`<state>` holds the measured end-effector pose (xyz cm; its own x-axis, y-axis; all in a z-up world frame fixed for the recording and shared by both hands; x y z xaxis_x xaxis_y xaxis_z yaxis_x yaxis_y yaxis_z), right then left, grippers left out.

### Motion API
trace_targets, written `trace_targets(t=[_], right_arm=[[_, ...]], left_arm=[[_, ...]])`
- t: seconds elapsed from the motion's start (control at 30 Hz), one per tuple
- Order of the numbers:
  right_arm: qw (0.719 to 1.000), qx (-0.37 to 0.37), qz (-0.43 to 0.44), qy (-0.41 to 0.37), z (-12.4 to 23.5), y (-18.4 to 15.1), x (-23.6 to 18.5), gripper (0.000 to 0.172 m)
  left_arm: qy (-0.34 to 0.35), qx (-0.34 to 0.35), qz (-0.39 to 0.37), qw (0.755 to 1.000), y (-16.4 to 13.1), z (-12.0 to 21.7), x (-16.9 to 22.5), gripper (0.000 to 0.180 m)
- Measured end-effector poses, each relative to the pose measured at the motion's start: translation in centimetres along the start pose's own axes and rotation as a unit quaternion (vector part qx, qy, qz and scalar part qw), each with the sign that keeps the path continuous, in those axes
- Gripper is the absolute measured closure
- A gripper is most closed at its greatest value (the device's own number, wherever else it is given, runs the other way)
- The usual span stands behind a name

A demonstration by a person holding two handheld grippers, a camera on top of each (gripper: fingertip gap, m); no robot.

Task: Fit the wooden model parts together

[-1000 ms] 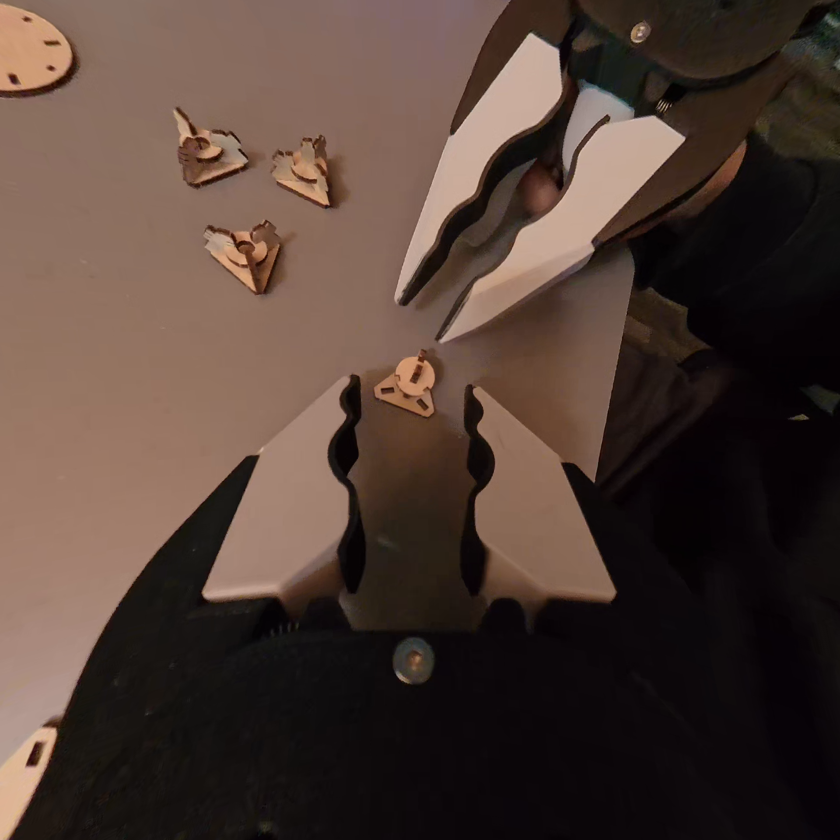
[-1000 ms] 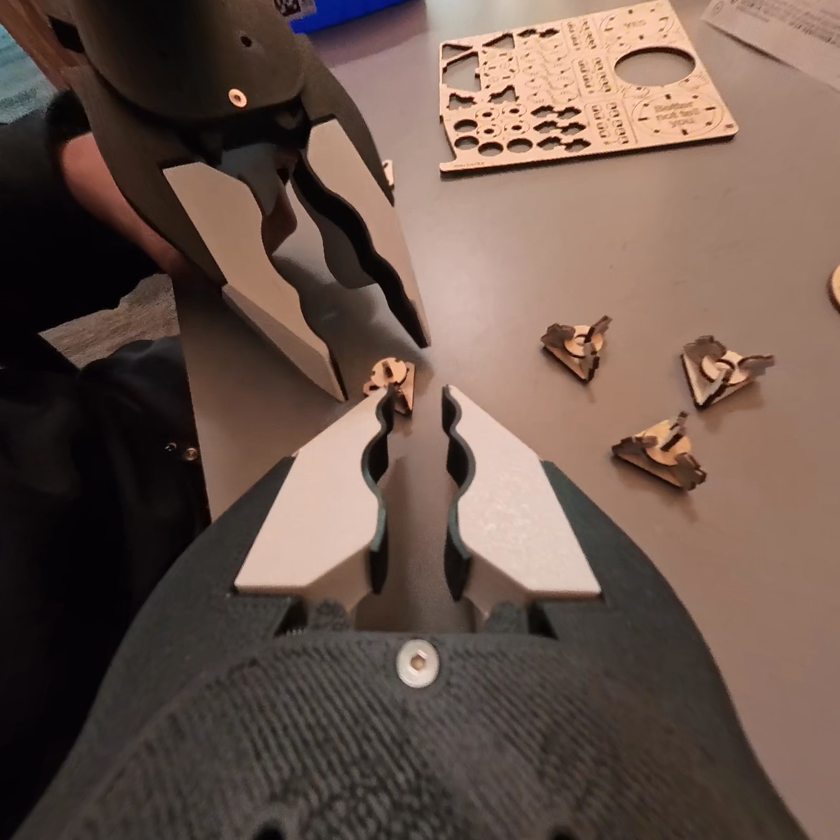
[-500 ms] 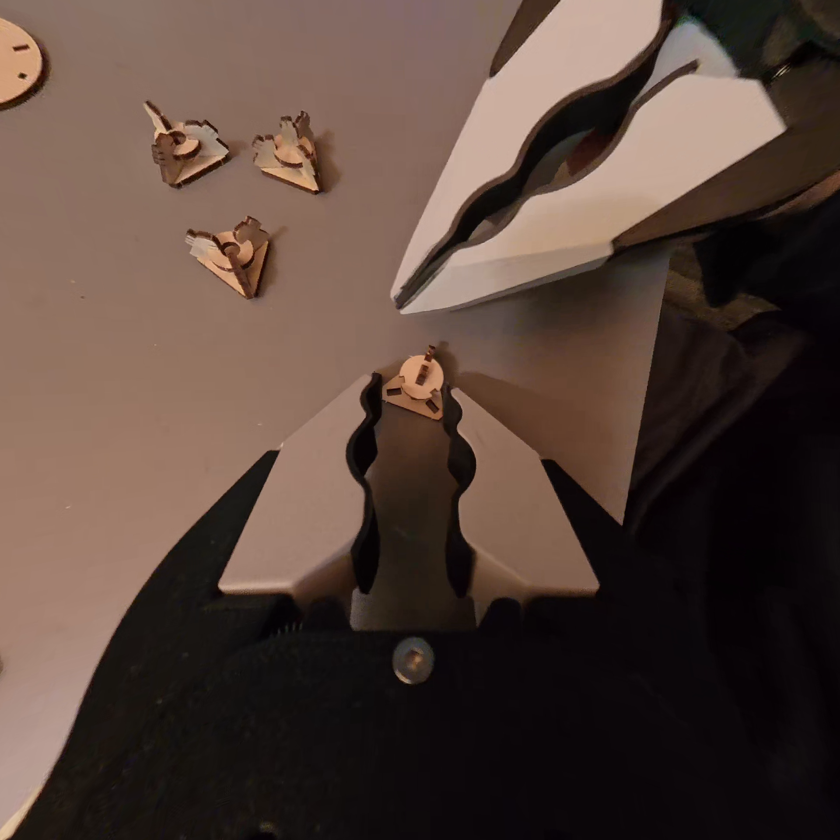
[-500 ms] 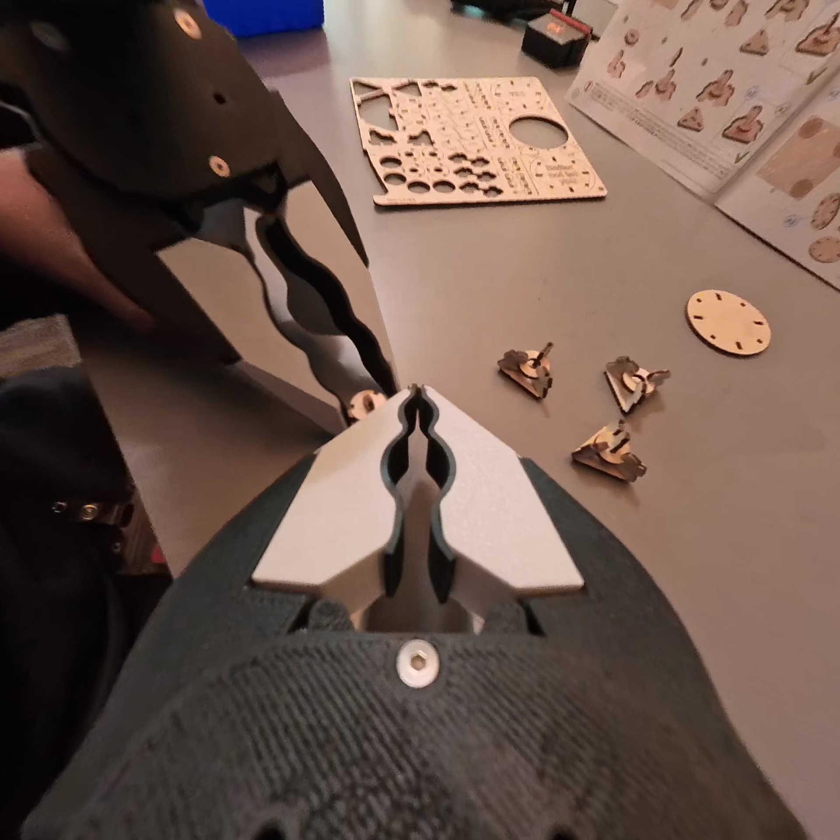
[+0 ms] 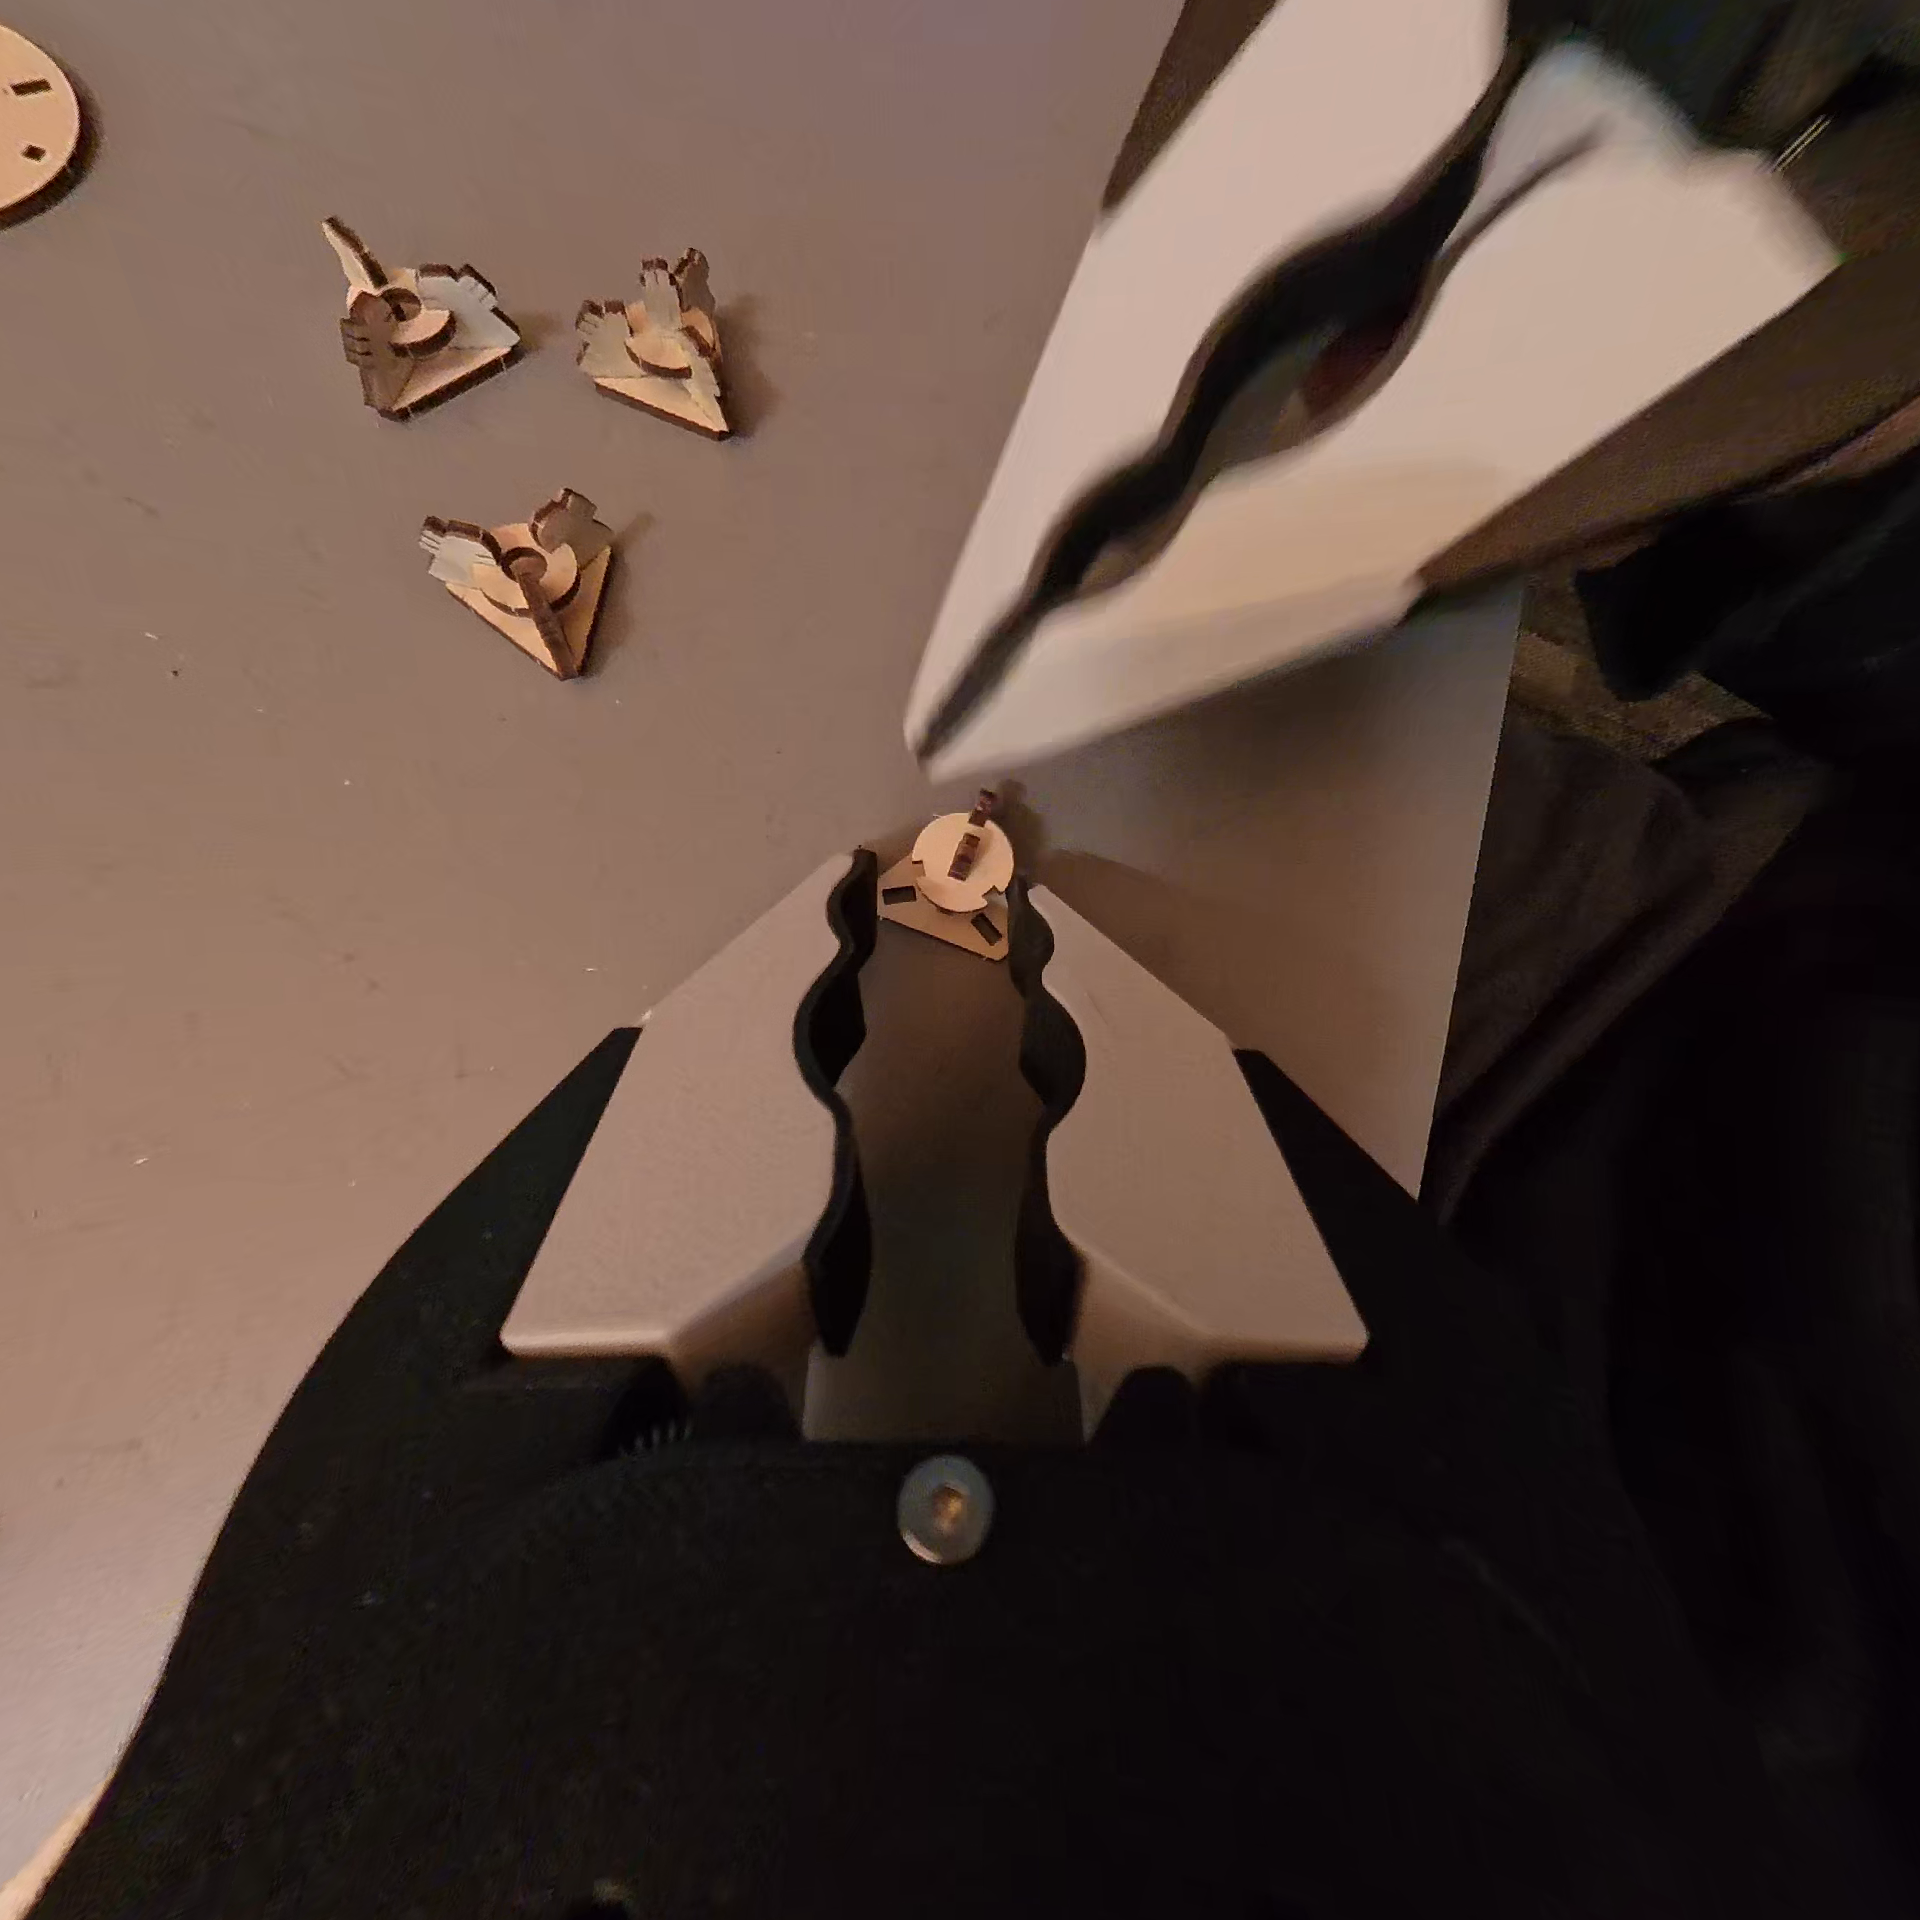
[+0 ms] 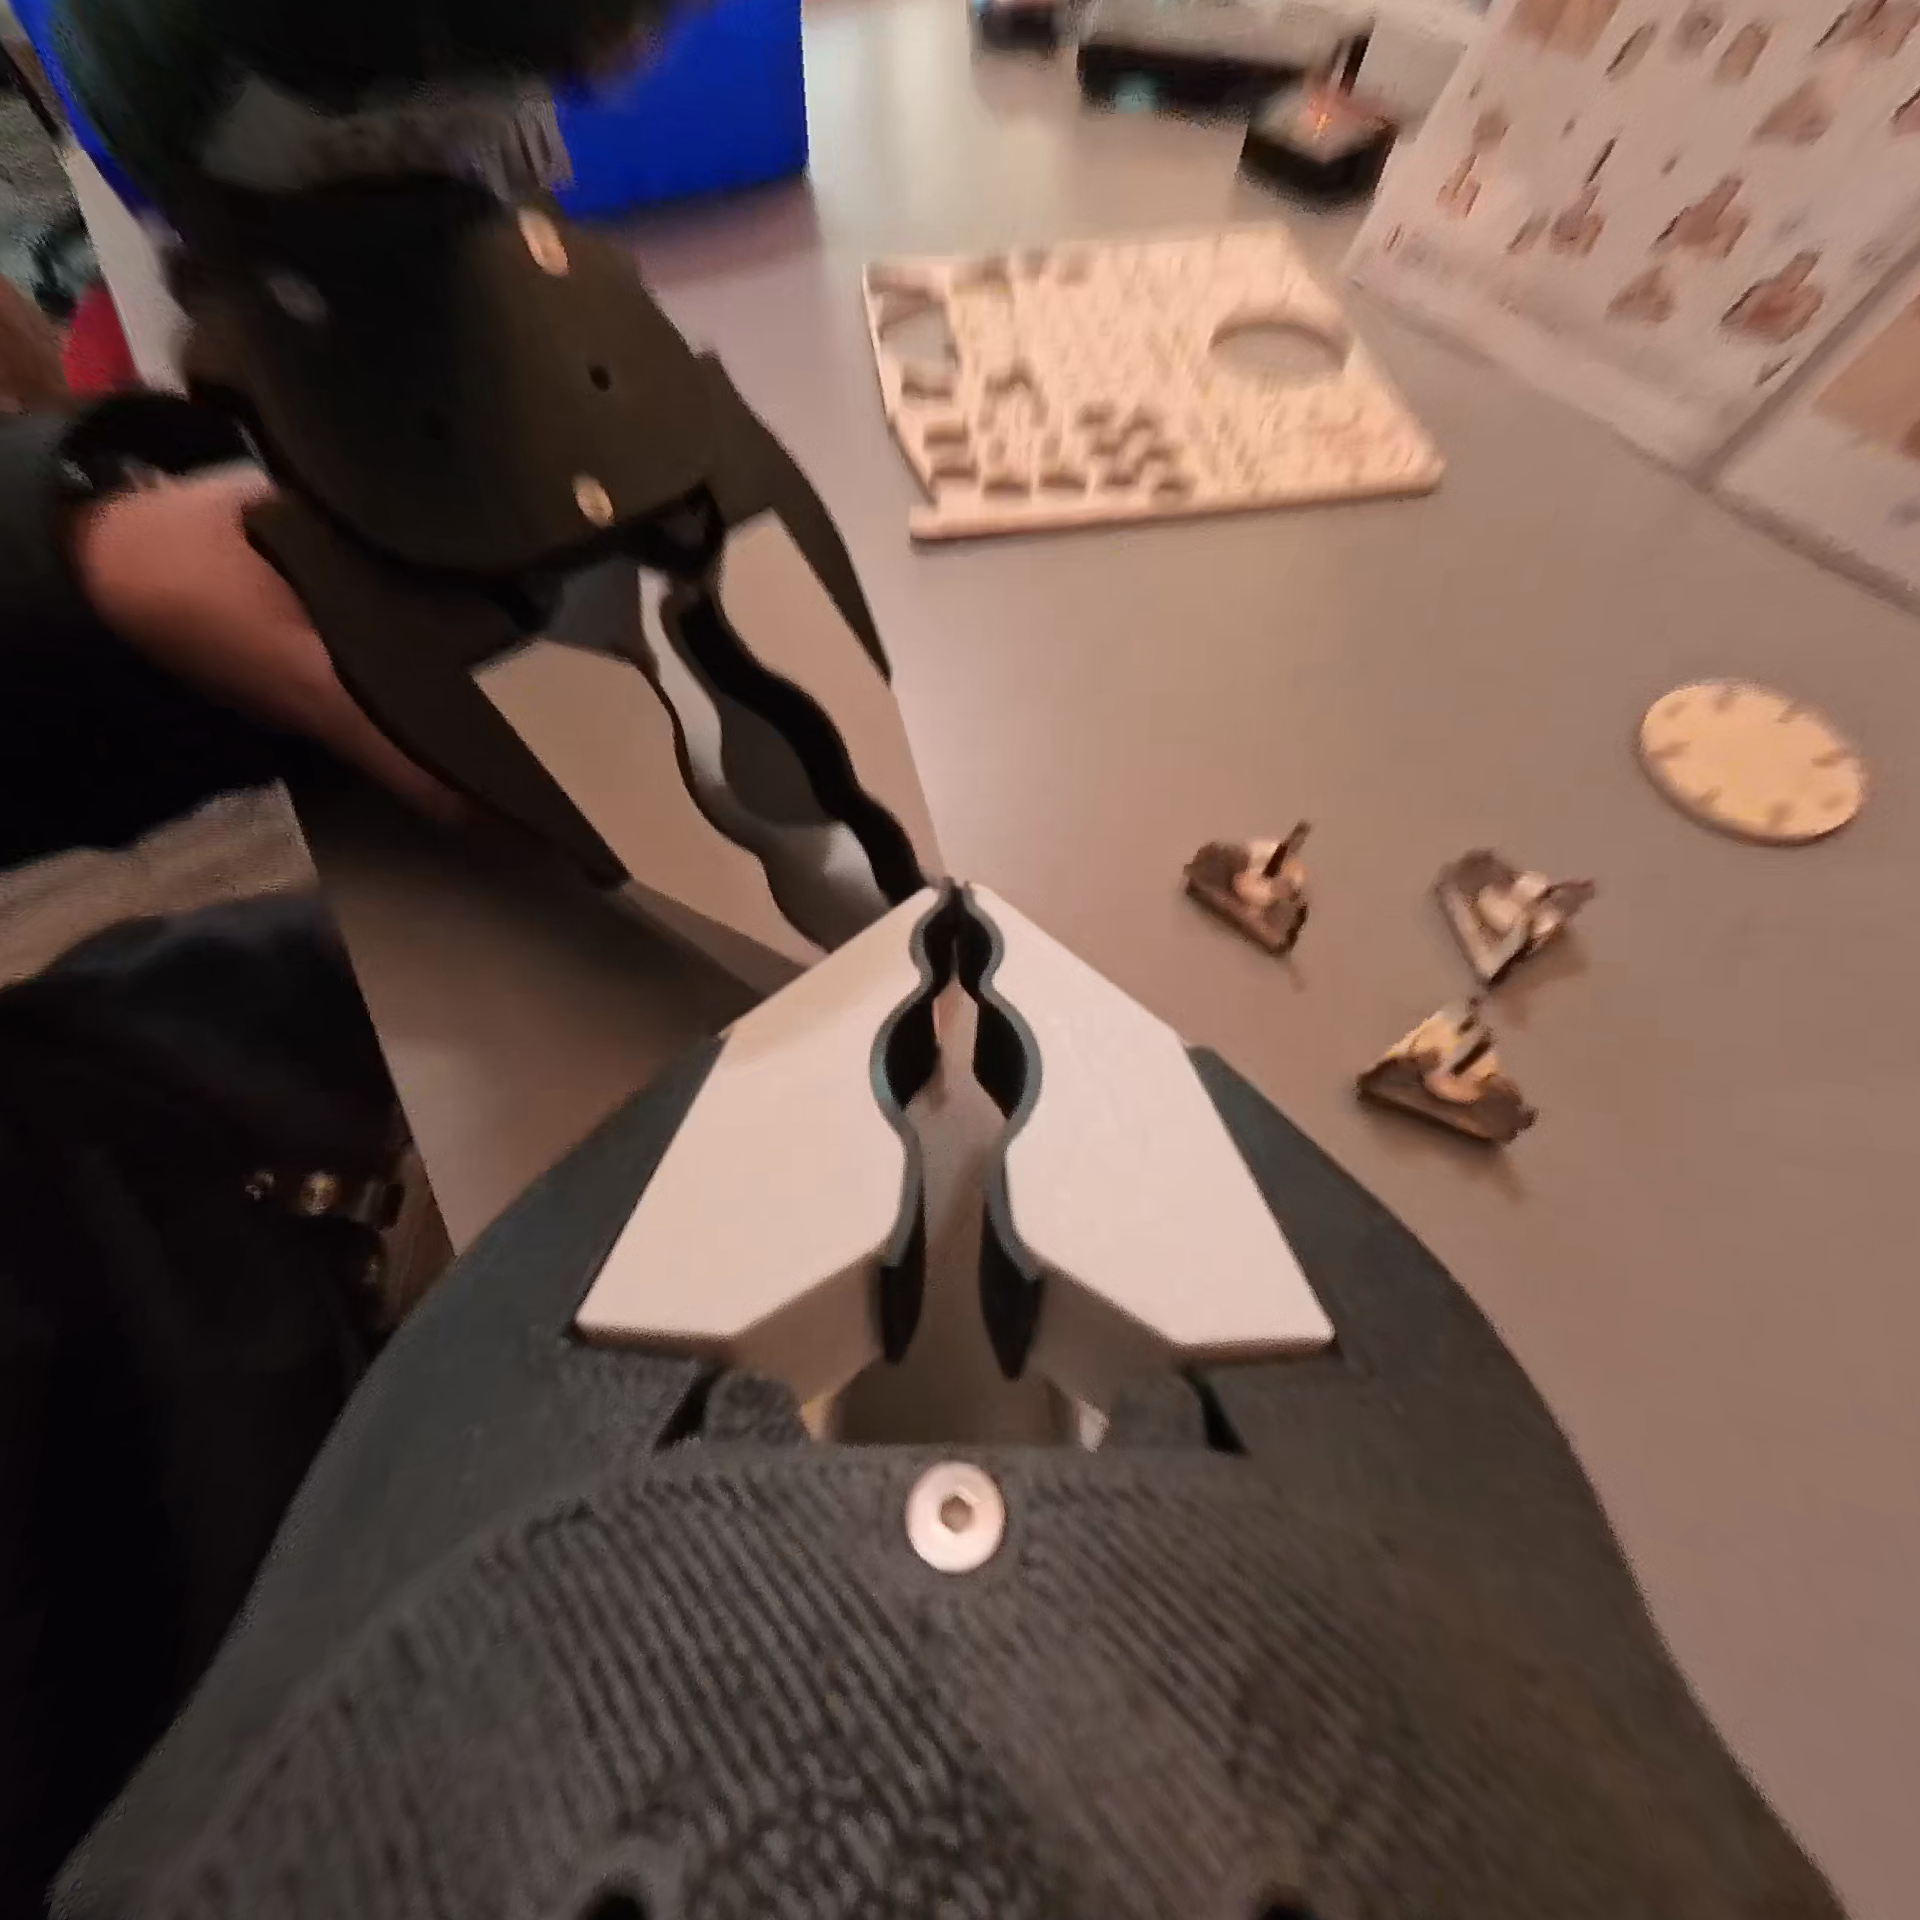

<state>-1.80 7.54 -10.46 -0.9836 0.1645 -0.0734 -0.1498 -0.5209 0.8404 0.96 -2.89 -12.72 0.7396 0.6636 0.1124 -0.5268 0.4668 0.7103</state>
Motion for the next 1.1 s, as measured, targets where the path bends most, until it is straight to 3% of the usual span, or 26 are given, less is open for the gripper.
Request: trace_targets(t=[0.07, 0.17, 0.23, 0.3, 0.37, 0.43, 0.53, 0.63, 0.7, 0.83, 0.93, 1.1], right_arm=[[0.999, -0.033, -0.007, 0.016, -0.6, -0.7, -0.1, 0.172], [0.999, 0.01, 0.023, -0.035, 0.8, 0.1, 0.0, 0.172], [1.0, 0.024, 0.012, -0.015, 0.9, 0.3, -0.3, 0.172], [0.999, -0.035, 0.004, 0.016, -0.3, -0.8, -0.7, 0.172], [0.999, -0.046, 0.025, -0.011, -0.2, -0.8, -0.5, 0.172], [0.998, -0.015, 0.046, -0.04, 0.5, -0.1, -0.6, 0.172], [0.999, 0.023, 0.025, -0.021, 0.8, 0.6, -0.8, 0.172], [0.999, -0.046, 0.026, -0.002, -0.9, -0.9, -0.8, 0.171], [0.997, -0.046, 0.045, -0.04, -0.4, -0.5, -0.4, 0.172], [0.999, 0.028, 0.031, -0.034, 0.7, 1.1, -0.6, 0.172], [0.999, -0.052, 0.012, 0.011, -1.4, -0.7, -0.6, 0.171], [0.999, 0.004, 0.021, -0.038, 0.3, 0.9, 0.0, 0.172]], left_arm=[[-0.001, 0.0, 0.001, 1.0, 0.0, 0.0, 0.0, 0.156], [-0.001, 0.0, 0.001, 1.0, 0.0, 0.0, 0.0, 0.156], [-0.001, 0.0, 0.001, 1.0, 0.0, 0.0, 0.0, 0.156], [0.0, 0.0, 0.002, 1.0, 0.0, 0.0, 0.0, 0.158], [-0.003, 0.0, 0.006, 1.0, 0.0, 0.0, -0.1, 0.158], [-0.003, 0.0, 0.005, 1.0, 0.0, 0.0, -0.1, 0.159], [-0.002, 0.0, 0.005, 1.0, 0.0, 0.0, -0.1, 0.158], [-0.002, 0.0, 0.006, 1.0, 0.0, 0.0, -0.1, 0.161], [-0.002, 0.0, 0.007, 1.0, 0.0, 0.0, -0.1, 0.161], [-0.002, 0.0, 0.007, 1.0, 0.0, 0.0, -0.2, 0.161], [-0.001, 0.0, 0.008, 1.0, 0.0, 0.0, -0.2, 0.163], [-0.002, 0.0, 0.009, 1.0, 0.0, 0.0, -0.2, 0.163]])
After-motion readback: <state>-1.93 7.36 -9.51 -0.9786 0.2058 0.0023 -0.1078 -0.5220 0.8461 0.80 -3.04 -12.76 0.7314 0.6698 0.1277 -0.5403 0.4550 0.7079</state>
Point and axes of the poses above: each gripper's, where its closed fingertips meet, z back along the fingers, y out of its top, x = y × z across the jaws, the point moved 8 cm from there along z, back along the fingers, and after that the axes turned 5 degrees about y, right-handed, at the moved point
